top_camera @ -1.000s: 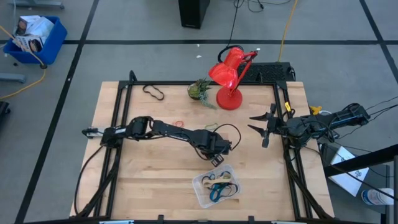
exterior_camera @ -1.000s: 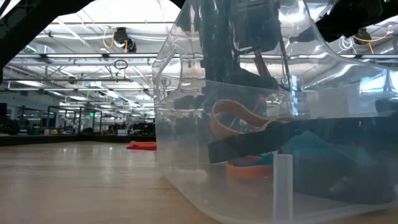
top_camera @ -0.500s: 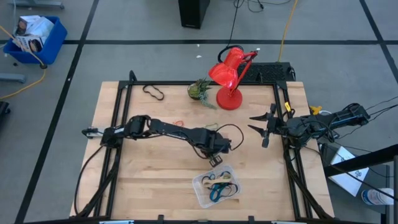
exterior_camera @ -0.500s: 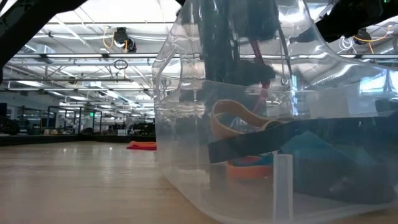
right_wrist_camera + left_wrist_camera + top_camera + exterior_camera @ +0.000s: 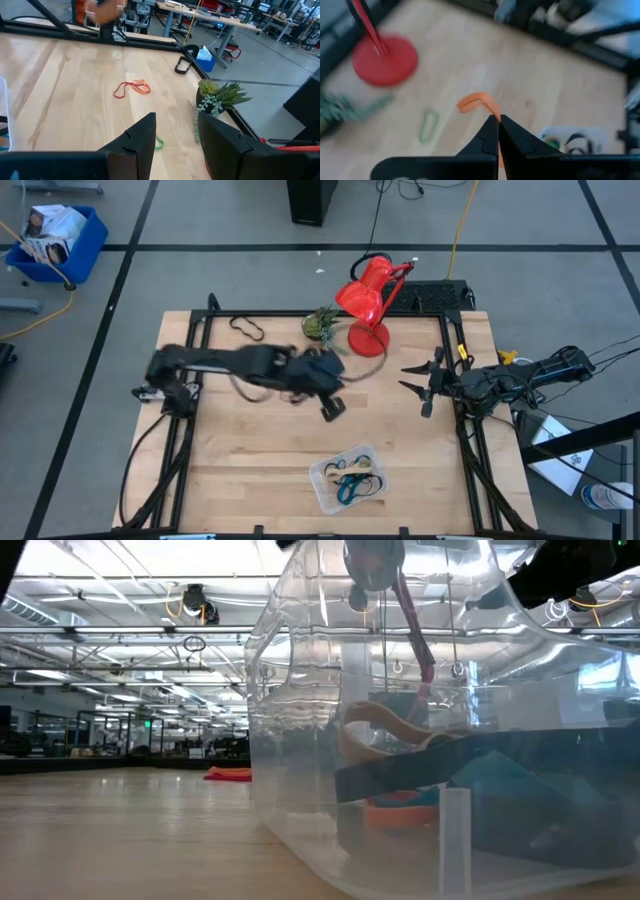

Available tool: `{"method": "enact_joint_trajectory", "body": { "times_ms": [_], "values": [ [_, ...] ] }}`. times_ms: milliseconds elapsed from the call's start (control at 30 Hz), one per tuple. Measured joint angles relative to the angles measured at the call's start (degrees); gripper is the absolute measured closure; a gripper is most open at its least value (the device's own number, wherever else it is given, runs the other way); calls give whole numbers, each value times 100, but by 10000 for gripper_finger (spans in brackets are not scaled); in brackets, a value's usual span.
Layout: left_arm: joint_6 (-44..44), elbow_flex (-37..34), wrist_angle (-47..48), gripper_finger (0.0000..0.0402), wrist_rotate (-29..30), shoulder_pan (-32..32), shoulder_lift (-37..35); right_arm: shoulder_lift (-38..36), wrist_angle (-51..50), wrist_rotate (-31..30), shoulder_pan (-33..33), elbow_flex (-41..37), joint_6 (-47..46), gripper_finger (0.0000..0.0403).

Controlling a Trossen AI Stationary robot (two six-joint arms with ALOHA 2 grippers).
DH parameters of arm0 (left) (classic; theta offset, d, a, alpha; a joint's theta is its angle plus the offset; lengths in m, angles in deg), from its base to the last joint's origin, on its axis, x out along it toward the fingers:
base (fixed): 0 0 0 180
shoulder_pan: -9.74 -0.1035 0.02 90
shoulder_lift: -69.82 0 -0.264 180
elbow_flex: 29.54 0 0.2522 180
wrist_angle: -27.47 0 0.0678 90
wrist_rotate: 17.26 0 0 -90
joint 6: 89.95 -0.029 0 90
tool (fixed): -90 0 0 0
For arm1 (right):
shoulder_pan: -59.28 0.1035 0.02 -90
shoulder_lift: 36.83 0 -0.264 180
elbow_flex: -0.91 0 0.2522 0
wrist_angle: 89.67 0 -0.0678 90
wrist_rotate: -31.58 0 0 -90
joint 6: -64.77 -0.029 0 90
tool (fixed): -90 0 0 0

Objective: Pick and place rubber bands into bin
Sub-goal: Put the orange rubber band into the transparent container

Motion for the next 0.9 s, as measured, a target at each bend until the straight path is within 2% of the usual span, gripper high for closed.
{"method": "enact_joint_trajectory", "body": {
  "times_ms": [333,633,900],
  "values": [
    [-839,0,-311,397,194,102,-1584,-2,-57,-2,0,0,0,259],
    [-1171,4,-413,396,253,402,-1831,-2,-109,-2,0,0,46,259],
    [-1492,4,-1168,398,-1336,691,-1302,0,-109,-2,0,0,46,259]
  ]
}}
